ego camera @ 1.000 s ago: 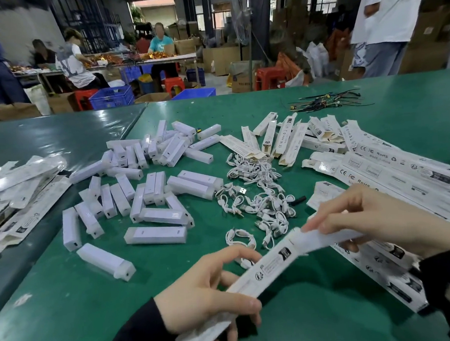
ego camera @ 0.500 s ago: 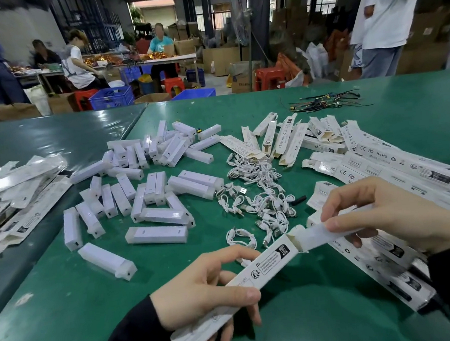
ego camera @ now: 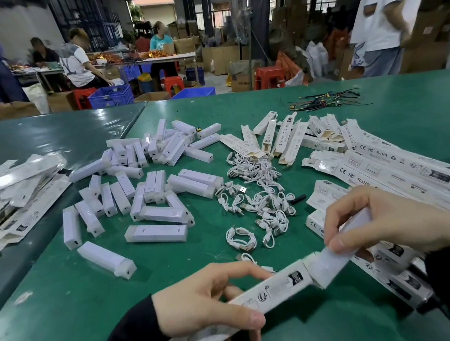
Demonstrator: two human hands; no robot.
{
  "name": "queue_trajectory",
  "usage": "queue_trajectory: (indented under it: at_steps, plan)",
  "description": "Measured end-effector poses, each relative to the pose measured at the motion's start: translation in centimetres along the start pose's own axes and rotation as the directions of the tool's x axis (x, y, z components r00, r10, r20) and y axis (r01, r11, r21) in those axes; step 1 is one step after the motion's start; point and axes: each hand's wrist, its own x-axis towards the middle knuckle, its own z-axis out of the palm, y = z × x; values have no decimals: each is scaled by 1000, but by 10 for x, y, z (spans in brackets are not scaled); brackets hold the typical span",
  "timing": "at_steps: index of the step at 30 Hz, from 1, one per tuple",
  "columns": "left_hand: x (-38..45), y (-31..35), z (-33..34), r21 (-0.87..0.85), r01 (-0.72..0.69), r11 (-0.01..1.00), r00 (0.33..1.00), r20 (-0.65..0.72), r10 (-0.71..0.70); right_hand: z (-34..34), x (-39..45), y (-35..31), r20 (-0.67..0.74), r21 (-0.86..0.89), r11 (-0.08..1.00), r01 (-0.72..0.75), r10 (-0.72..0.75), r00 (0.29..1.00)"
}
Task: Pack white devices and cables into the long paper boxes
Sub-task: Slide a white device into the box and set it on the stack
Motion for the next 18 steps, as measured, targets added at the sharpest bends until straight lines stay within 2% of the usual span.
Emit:
queue_trajectory:
  at_steps: [3,6,13,18]
  plan:
    - [0,1,-3,-53,-41,998,999,-11,40,-2,2,4,-119,56,998,25,-19,993]
    - [-1,2,-3,-79,-80,994,997,-20,78,-5,1,7,-170,68,996,60,-48,984]
    - [-2,1,-1,-36,-23,999,999,24,24,-7,-3,5,32,71,997,-2,0,999]
    - [-3,1,1,72,-5,997,1000,12,4,0,-1,3,52,60,997,-43,40,998]
